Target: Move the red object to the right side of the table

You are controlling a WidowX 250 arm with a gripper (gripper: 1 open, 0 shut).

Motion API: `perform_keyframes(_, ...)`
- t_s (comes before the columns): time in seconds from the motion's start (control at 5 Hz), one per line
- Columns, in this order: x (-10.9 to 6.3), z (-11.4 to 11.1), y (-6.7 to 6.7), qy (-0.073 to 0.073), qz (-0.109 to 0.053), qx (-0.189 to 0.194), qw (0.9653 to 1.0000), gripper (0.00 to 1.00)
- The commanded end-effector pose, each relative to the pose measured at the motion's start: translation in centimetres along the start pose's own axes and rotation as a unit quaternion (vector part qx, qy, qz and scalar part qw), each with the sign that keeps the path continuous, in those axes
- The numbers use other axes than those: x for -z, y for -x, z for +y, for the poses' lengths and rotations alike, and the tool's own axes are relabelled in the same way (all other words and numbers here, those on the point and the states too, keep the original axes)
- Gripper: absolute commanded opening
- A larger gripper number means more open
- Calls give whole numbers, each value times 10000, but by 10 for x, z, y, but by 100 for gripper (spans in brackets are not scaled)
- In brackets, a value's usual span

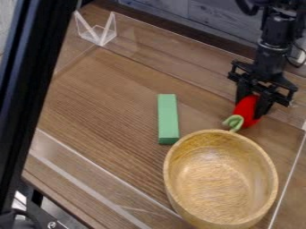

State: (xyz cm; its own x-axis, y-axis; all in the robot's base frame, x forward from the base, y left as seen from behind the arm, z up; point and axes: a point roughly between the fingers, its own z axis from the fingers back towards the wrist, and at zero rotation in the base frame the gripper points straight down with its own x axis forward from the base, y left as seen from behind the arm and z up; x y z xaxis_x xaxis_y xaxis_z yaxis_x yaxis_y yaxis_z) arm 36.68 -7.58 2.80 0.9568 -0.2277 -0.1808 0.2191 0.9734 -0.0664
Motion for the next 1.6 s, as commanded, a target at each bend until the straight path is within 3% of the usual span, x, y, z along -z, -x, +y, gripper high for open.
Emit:
perform_keyframes(0.0, -22, 22, 6, -79, -316, 21, 9995, 0)
perform_keyframes(0.2, -30, 31, 11, -127, -387, 128, 9991, 0)
perform_keyframes(0.4, -36, 31, 16, 1, -389, 64, 9992, 100)
perform_keyframes(0.8, -51, 36, 25, 243, -474, -200, 9984, 100)
perform_keyframes(1.0, -64, 42, 31, 341, -633, -407, 9966, 100)
perform_keyframes(1.2, -85, 46, 40, 369, -878, -320, 9949, 100)
perform_keyframes(1.4, -95, 55, 51, 382, -961, -203, 9944, 100)
